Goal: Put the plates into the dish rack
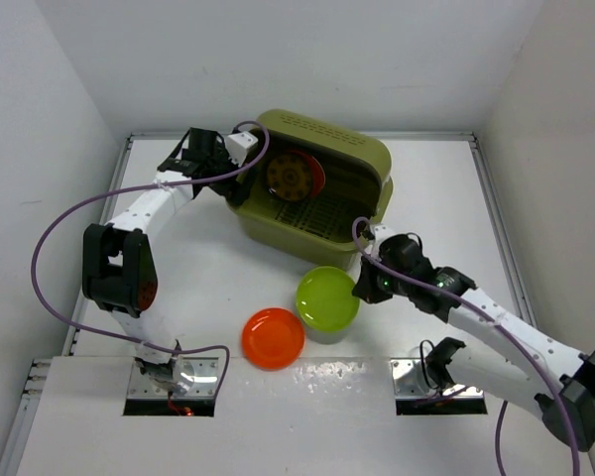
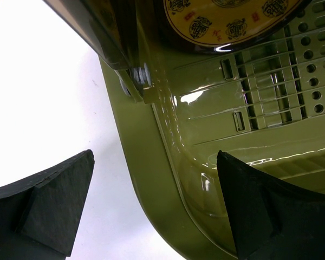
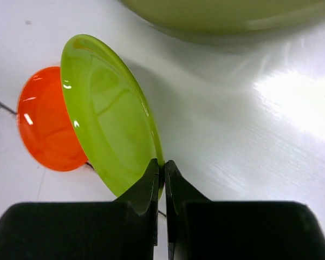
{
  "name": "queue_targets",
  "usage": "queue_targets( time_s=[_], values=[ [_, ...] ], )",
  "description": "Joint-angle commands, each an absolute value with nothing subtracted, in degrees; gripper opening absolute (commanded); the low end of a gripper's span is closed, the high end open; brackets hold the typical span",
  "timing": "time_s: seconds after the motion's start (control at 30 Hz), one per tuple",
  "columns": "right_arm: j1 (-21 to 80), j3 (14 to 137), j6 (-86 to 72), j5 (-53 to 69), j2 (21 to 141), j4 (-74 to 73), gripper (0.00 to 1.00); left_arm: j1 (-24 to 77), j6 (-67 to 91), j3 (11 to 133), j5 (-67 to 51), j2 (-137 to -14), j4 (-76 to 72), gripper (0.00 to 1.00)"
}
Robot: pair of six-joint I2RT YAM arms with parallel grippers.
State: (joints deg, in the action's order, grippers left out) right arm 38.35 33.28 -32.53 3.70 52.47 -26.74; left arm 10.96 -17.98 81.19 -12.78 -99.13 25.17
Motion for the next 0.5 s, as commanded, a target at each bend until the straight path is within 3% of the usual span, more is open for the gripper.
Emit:
queue_targets(
  time_s=[0.0,0.23,0.47],
  values=[
    [40.4,40.4,-25.8,5.2,51.4,-28.9,0.0,11.2,-19.2,80.9,-12.7,-96.6,27.0,1.0],
    [40.8,61.7,-15.5,4.7,60.9,-32.3,0.0,10.7,-18.7,81.5,-12.7,-96.6,28.8,1.0],
    [32.4,78.5,-7.5,7.9,73.4,-29.1,0.0,10.2,-18.2,82.0,-12.7,-96.6,30.6,1.0]
  ],
)
